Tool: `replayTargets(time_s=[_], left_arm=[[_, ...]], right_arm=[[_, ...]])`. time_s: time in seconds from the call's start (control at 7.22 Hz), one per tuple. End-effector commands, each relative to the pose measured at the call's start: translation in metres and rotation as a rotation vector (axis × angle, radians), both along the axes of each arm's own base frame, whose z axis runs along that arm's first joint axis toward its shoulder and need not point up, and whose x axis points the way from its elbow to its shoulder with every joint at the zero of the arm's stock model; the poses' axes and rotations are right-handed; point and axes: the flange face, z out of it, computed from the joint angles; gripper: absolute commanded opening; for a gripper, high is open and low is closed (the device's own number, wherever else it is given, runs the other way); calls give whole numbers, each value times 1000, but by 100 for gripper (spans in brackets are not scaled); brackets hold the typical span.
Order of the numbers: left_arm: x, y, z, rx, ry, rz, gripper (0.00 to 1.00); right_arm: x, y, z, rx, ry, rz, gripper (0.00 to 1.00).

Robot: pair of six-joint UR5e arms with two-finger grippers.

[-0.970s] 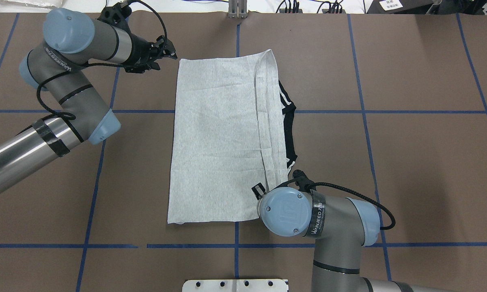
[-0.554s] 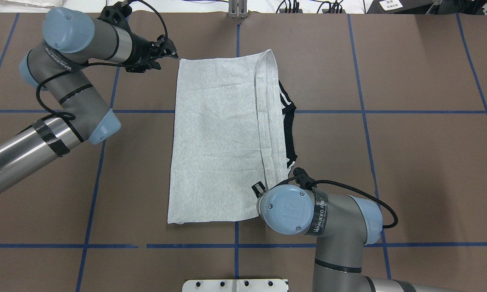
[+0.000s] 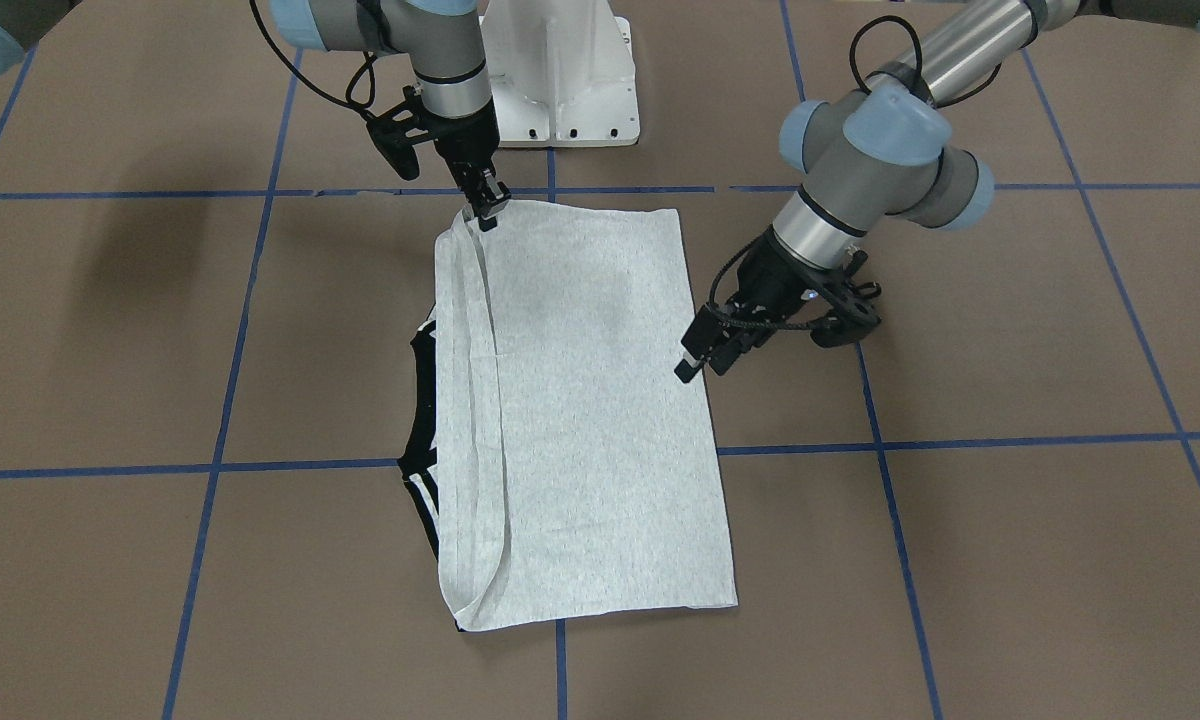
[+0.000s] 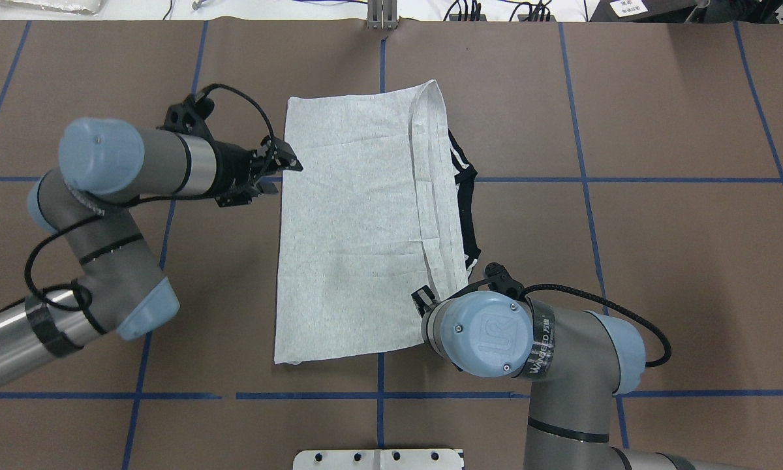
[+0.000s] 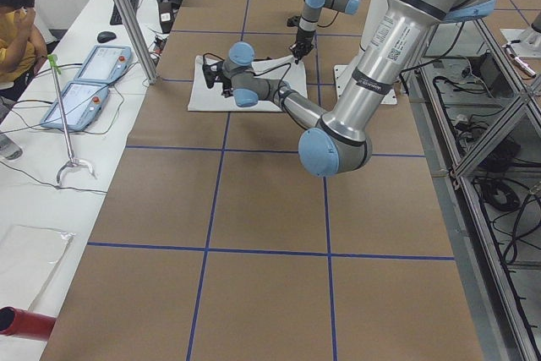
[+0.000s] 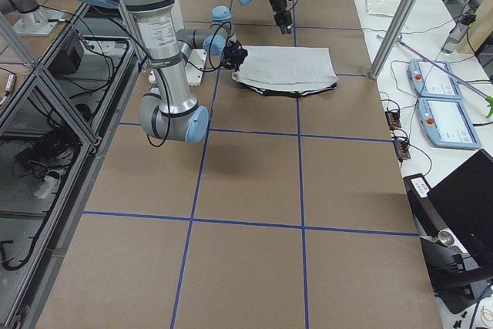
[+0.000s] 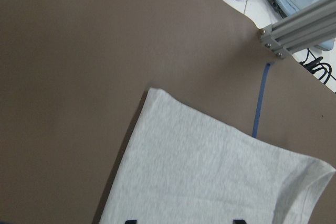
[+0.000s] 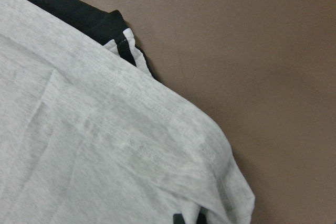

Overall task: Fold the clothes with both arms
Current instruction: 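Lower the left gripper to the other near corner of the shirt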

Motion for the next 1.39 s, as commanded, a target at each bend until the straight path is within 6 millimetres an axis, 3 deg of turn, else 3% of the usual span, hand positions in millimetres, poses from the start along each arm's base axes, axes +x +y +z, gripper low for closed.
replayTargets(time_s=[0.0,0.28,0.42,0.55,1.25], left_arm=[[23,102,9,-103,25,34,68],[49,158,40,-182,-41,64,68],[49,164,38,-191,-60,73,67],[63,184,46,-229,-97,100,67],[67,198,52,-252,-120,118,66]], right_arm=[[3,4,3,-7,0,1,0],[2,6,2,-7,-3,-2,0],[1,8,2,-7,-3,-5,0],[1,8,1,-5,-4,-4,0],[0,9,1,-6,-6,-6,0]])
